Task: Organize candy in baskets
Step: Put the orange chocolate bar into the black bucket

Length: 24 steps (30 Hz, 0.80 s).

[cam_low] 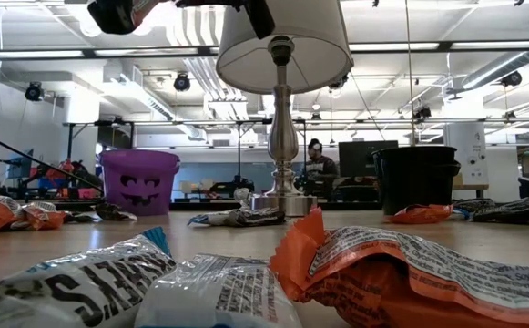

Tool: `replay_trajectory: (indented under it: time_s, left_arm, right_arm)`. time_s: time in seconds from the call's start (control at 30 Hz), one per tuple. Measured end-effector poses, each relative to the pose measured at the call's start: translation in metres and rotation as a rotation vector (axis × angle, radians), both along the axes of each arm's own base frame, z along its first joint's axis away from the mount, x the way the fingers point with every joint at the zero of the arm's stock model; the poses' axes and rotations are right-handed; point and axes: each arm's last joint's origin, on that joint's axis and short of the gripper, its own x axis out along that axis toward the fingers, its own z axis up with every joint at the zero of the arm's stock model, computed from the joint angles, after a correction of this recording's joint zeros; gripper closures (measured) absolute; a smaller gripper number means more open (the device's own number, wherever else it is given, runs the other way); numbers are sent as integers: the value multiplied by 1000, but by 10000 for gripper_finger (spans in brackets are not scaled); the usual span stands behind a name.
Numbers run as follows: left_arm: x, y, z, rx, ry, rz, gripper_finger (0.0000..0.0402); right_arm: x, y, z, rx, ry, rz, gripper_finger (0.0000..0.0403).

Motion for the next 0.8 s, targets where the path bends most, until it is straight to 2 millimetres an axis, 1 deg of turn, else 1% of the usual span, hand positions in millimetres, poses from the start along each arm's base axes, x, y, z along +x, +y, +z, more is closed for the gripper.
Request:
replay_trajectory:
  time_s: [0.27,0.33,0.4,0.47,0.6,0.63,0.8]
  left_arm:
    - [1,-1,1,11,-20,-40,401]
    - [2,-1,1,14,-19,-41,401]
    - [4,-1,0,16,-14,-42,401]
    - [5,-1,-2,19,-5,-44,401]
    - [8,-1,-5,17,17,-47,401]
    - [8,-1,-5,17,19,-48,401]
    - [9,-2,-6,16,22,-52,401]
  right_arm:
    - [0,-3,0,-2,-2,-12,255]
    - [1,-4,0,-3,-2,-13,262]
    - [1,-4,-1,-4,-2,-13,277]
    - [2,-3,-3,-4,1,-11,301]
    - [4,-2,-5,-2,12,20,368]
    - [4,-2,-6,-5,13,25,379]
    - [3,0,-5,-2,13,46,390]
